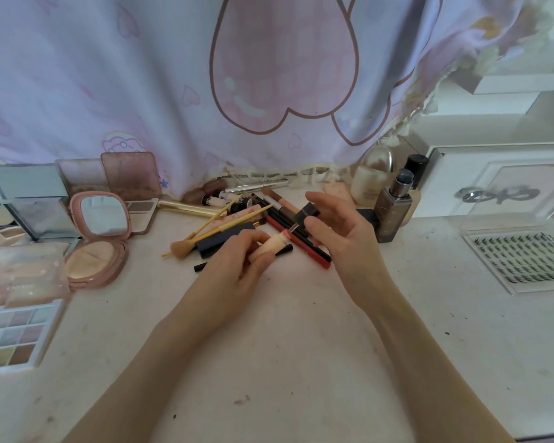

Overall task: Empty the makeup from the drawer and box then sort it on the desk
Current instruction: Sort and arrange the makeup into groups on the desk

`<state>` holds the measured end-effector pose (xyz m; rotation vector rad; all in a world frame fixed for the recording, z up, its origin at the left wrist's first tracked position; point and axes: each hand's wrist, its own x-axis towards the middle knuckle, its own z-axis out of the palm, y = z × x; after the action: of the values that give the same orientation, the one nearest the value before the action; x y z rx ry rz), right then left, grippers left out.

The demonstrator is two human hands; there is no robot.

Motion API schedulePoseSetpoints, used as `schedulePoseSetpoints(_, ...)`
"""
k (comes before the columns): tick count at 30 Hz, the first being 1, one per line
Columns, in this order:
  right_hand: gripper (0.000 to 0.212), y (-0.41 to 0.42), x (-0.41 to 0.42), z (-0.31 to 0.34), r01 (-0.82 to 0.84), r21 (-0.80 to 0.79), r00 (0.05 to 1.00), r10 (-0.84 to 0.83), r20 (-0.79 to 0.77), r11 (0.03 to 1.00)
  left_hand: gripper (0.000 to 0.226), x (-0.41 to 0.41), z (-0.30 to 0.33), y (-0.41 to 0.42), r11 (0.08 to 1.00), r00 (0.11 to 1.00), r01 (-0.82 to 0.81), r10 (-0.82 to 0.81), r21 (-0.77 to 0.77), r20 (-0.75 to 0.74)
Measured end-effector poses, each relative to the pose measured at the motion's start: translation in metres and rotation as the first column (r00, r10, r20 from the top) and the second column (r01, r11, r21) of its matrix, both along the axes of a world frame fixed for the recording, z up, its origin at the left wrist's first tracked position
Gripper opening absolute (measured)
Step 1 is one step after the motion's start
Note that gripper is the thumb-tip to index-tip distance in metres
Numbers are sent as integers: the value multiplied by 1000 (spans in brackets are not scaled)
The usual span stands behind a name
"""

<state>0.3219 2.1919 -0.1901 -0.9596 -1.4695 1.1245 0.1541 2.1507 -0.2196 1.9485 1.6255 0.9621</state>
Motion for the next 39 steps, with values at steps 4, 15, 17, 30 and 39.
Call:
schedulePoseSetpoints(4, 31, -1, -1, 1, -31, -51, 996, 26, -83, 998, 13, 0, 0, 1, 1000, 1000, 7, -7, -3, 6)
schedulePoseSetpoints(15, 29, -3, -4, 2, -87, -54, 988, 79, -134, 995, 15, 2, 1, 0, 1000, 989, 16, -17, 11, 148)
schedulePoseSetpoints(17, 26, -3, -5, 0, -107, -64, 987, 98, -130, 992, 14, 2, 3, 1, 999, 970, -28, 23, 18, 243)
schedulePoseSetpoints(30, 19, -6, -15, -10, -80, 46, 990, 74, 121, 996, 25, 3, 15, 1, 1000, 836, -24, 25, -8, 548)
schedulePoseSetpoints(39, 16, -5, -11, -10, -35, 77, 985, 21, 174, 996, 26, 5, 1, 3, 962, 992, -121, 109, 246, 61)
